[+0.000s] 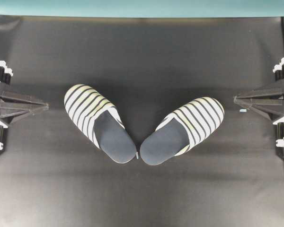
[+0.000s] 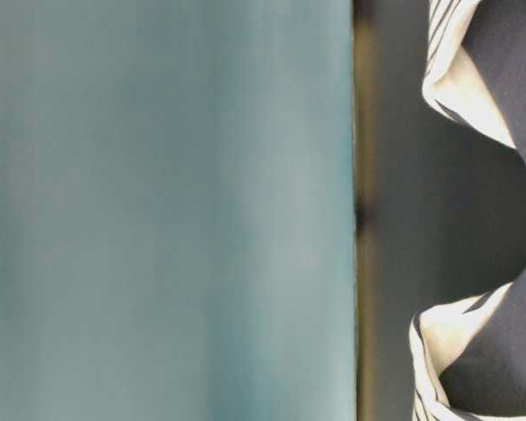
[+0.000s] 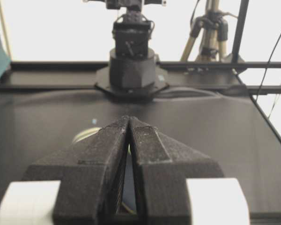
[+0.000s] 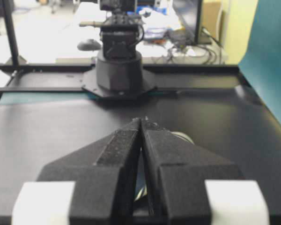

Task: Arrange the slippers with the left arm.
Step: 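Move the left gripper over the left striped slipper's toe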

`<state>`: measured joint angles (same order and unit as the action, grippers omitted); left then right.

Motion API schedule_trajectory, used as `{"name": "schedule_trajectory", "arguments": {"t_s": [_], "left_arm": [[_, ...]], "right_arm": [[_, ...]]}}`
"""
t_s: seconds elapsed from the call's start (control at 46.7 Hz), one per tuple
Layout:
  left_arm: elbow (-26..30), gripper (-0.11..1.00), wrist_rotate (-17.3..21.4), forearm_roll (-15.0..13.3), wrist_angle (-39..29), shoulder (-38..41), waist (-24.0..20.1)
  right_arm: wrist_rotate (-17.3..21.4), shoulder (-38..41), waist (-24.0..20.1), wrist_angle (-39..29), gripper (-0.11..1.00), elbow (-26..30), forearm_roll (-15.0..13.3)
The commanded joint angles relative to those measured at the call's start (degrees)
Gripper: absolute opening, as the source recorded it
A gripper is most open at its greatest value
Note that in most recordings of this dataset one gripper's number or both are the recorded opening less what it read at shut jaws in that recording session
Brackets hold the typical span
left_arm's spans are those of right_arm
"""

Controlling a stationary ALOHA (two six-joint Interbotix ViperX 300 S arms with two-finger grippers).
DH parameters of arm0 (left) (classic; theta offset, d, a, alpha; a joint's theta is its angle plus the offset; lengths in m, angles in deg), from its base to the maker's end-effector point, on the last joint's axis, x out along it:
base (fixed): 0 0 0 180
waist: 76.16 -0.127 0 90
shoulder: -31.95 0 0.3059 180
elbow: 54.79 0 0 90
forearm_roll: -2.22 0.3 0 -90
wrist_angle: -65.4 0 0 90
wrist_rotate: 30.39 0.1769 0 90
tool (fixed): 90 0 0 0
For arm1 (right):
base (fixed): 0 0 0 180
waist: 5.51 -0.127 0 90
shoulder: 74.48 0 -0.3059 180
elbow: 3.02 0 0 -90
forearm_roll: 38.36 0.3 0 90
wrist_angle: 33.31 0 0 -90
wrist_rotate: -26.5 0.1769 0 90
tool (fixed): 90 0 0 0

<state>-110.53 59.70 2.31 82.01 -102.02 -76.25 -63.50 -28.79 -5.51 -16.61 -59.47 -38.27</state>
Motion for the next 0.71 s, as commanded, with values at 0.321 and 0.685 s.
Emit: {"name": "schedule_trajectory", "arguments": {"t_s": [0.321,0.685], "left_arm": [[9.1,0.01,-7.2,2.4,-18.5,9.6,-2.3],[19.2,0.01,-17.2,2.4,-31.9,28.7,-5.3]], "right_arm": [[-0.1,-2.3,0.0,-1.4,0.01,1.1,0.2],[0.3,-3.6,0.4,-5.4,0.01,1.0,0.5]]}}
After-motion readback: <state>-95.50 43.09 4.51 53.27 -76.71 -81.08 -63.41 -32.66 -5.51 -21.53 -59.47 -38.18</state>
